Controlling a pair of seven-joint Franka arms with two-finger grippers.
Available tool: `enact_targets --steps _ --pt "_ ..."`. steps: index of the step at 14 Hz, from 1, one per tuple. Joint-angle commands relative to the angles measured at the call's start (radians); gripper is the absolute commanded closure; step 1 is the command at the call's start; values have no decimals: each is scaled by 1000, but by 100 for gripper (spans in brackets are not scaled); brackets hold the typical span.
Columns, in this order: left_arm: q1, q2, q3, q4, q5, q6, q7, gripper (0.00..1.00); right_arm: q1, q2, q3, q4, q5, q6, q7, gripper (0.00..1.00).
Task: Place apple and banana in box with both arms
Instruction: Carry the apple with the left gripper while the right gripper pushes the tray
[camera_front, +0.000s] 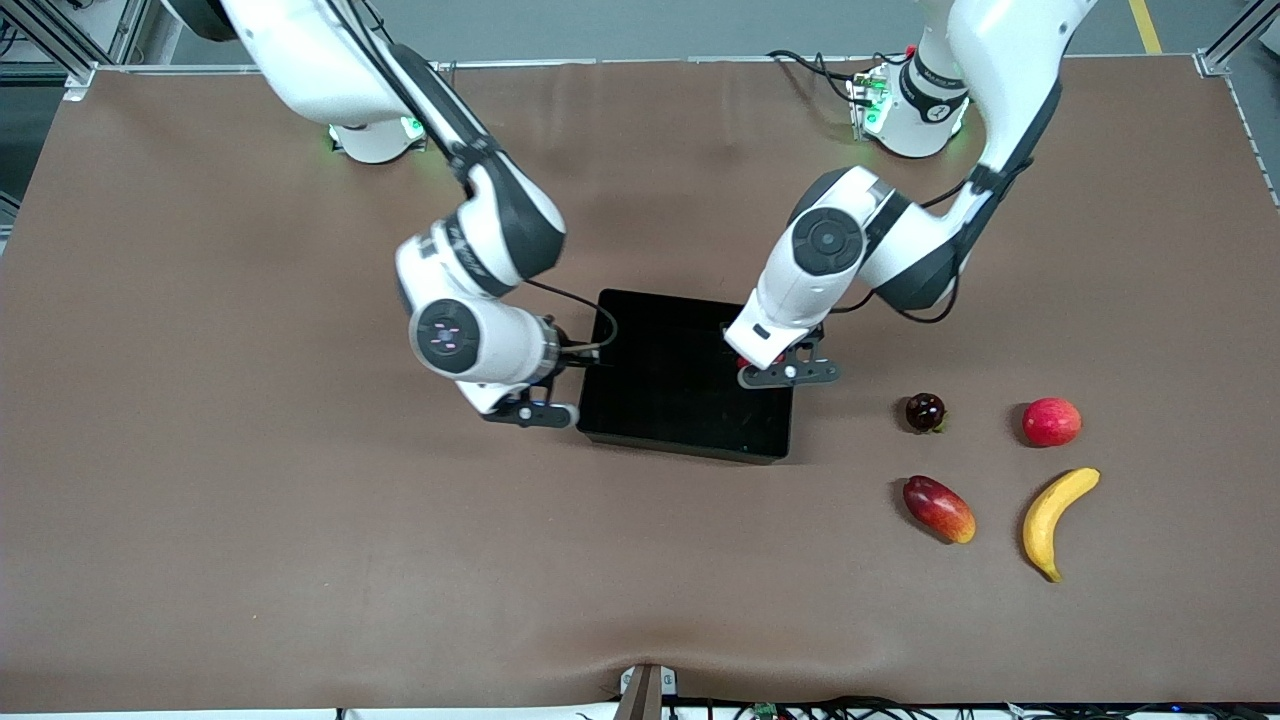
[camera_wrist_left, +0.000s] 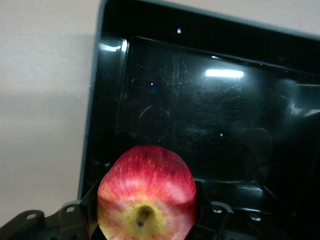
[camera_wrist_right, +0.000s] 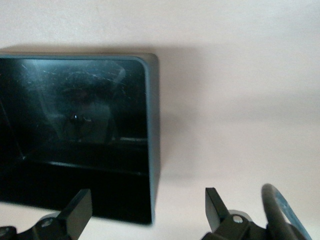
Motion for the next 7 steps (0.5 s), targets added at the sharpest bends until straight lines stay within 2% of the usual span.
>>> enact_targets --steps 1,2,4,7 --pt "-11 56 1 10 48 25 -18 100 -63 -26 11 92 -72 -135 -14 0" --pt "-13 73 1 11 61 25 -20 100 -78 -37 11 107 -109 -165 -23 0" --pt "-21 115 1 26 74 26 -53 100 -118 -57 7 141 -115 -243 -22 0" --pt "-48 159 4 33 152 39 -105 100 -256 -63 8 248 -118 -438 -25 0"
